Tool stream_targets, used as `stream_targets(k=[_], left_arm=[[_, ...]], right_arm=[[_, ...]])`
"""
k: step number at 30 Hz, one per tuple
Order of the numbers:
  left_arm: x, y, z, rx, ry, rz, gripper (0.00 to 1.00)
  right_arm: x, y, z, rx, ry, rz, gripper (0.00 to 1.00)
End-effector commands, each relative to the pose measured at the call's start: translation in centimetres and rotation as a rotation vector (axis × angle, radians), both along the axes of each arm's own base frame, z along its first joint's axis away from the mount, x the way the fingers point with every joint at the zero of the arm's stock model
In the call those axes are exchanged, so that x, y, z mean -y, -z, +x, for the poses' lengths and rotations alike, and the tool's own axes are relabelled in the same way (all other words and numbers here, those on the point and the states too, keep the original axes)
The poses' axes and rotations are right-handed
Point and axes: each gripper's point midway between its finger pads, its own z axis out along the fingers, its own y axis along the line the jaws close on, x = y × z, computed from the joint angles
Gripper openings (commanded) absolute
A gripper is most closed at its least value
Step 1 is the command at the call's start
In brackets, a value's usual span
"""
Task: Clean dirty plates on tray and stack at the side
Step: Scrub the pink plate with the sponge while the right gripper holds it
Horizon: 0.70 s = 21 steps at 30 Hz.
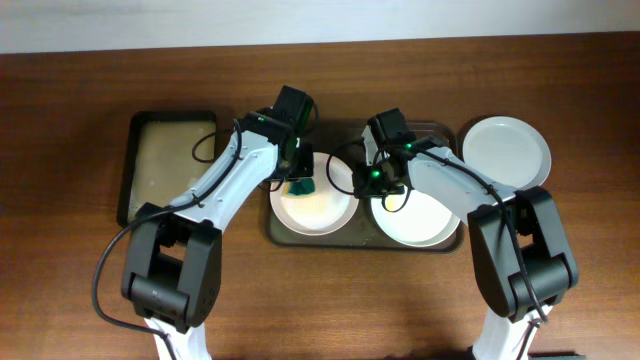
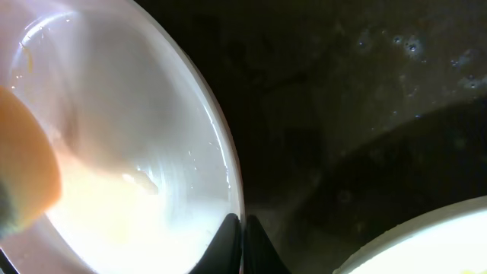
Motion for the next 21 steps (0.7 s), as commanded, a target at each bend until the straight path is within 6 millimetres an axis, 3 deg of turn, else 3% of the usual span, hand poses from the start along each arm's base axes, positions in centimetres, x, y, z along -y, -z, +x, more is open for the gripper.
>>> stream_targets(k=[1, 9, 13, 15, 18, 19, 21], left_arm=[[1.6, -0.8, -0.9, -0.015, 0.020, -0.074, 0.00], [-0.1, 4.6, -2.4, -0.009, 0.006, -0.022, 0.00], [-3.3, 5.7, -2.2, 0.037, -0.038, 0.136, 0.00], [-5.1, 4.5, -1.6, 0.074, -0.065, 0.236, 0.00], [-6.9, 0.8, -0.4, 0.160, -0.104, 0.335, 0.00], [-7.6, -2.1, 0.1, 0.221, -0.128, 0.360, 0.00], [-7.5, -5.0, 0.4, 0.286, -0.147, 0.325, 0.00]], right_arm=[[1.3, 1.1, -0.1, -0.014, 0.027, -0.055, 0.04], [1.3, 1.1, -0.2, -0.018, 0.027, -0.056, 0.04], [1.4, 1.1, -0.3, -0.021, 0.027, -0.057, 0.04], [1.4, 1.2, -0.5, -0.028, 0.026, -0.060, 0.04], [1.4, 1.1, -0.4, -0.026, 0.026, -0.059, 0.04], [1.4, 1.1, -0.4, -0.024, 0.026, -0.058, 0.04], [1.3, 1.0, -0.3, -0.022, 0.025, -0.055, 0.04]])
